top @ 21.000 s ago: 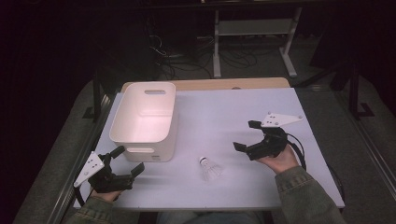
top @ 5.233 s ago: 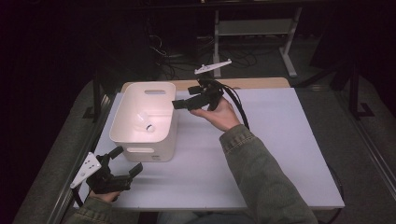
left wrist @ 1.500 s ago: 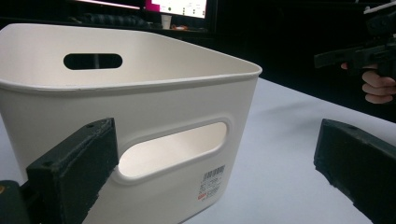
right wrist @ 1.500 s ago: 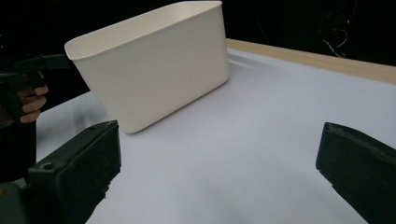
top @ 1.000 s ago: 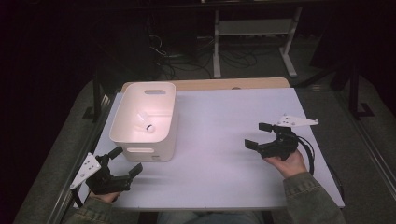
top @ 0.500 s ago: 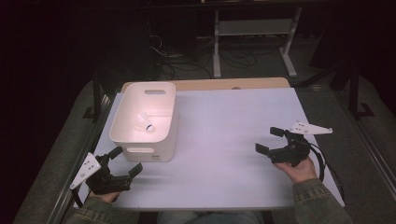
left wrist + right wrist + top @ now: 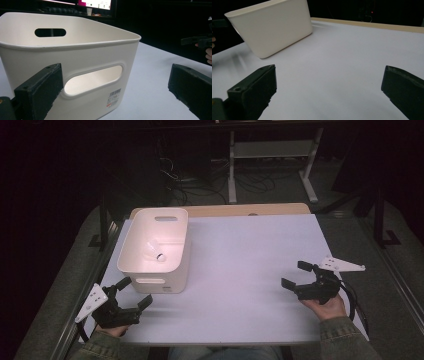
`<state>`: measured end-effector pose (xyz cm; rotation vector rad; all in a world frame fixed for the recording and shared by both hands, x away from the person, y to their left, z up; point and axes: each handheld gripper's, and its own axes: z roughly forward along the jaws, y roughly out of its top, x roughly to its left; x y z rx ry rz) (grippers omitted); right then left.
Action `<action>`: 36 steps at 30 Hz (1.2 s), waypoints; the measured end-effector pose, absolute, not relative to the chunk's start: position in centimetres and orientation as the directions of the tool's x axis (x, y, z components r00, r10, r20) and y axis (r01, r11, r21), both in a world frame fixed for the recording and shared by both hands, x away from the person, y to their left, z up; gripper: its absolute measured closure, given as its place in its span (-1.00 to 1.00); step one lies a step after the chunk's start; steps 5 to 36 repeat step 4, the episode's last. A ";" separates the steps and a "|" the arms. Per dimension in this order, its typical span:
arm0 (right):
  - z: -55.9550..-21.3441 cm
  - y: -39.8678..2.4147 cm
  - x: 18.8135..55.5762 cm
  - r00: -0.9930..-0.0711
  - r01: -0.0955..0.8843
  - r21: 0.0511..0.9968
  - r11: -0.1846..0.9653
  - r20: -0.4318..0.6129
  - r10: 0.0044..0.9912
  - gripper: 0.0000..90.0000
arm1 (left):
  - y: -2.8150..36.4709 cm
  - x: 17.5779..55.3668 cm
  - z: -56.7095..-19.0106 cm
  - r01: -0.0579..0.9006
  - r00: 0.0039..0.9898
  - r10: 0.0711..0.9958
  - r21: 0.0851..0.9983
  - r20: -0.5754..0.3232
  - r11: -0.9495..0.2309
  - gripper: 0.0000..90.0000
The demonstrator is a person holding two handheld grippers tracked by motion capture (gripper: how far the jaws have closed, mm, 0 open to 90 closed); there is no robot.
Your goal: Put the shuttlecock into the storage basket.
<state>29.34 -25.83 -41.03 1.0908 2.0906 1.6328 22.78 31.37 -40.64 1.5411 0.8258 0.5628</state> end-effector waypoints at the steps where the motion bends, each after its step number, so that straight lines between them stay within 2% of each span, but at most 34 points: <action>1: -41.0 -25.8 29.3 -0.679 0.390 0.917 0.080 0.228 0.698 -1.00 | 31.4 22.8 -40.6 0.181 0.626 0.772 0.983 -0.109 -0.008 -1.00; 36: -41.4 -25.9 29.3 -0.677 0.392 0.917 0.072 0.235 0.697 -1.00 | 31.3 22.8 -40.6 0.180 0.627 0.771 0.984 -0.111 -0.004 -1.00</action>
